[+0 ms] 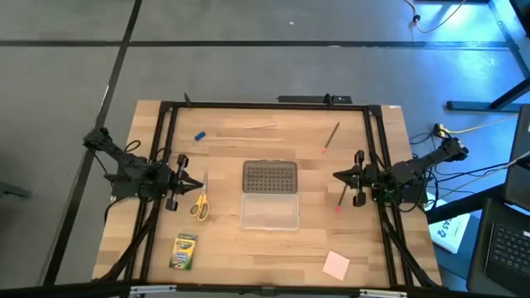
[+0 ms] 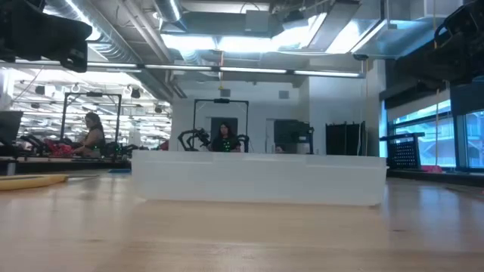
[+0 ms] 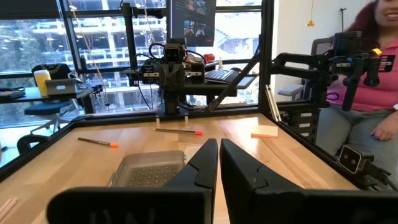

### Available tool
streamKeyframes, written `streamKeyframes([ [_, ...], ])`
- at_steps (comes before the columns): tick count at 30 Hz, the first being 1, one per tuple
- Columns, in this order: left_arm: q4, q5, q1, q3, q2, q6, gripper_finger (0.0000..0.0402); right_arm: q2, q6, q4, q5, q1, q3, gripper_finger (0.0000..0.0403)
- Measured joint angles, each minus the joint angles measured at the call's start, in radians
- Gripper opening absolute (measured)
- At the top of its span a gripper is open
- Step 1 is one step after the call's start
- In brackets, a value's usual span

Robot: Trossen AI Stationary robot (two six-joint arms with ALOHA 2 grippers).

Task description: Pack school essentials

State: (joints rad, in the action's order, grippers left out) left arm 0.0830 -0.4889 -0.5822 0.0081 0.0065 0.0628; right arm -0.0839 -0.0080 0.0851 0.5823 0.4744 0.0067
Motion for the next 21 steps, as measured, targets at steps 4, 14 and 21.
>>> streamKeyframes([
  [4,0.0,0.0,0.0,0.0,0.0,0.0,0.0014,0.0,0.0,0.0,0.0,0.0,0.0,0.0016],
  [14,0.0,0.0,0.0,0.0,0.0,0.0,0.0014,0.0,0.002,0.01,0.0,0.0,0.0,0.0016],
  [21,0.0,0.0,0.0,0.0,0.0,0.0,0.0014,0.0,0.003,0.003,-0.007,0.0,0.0,0.0016],
])
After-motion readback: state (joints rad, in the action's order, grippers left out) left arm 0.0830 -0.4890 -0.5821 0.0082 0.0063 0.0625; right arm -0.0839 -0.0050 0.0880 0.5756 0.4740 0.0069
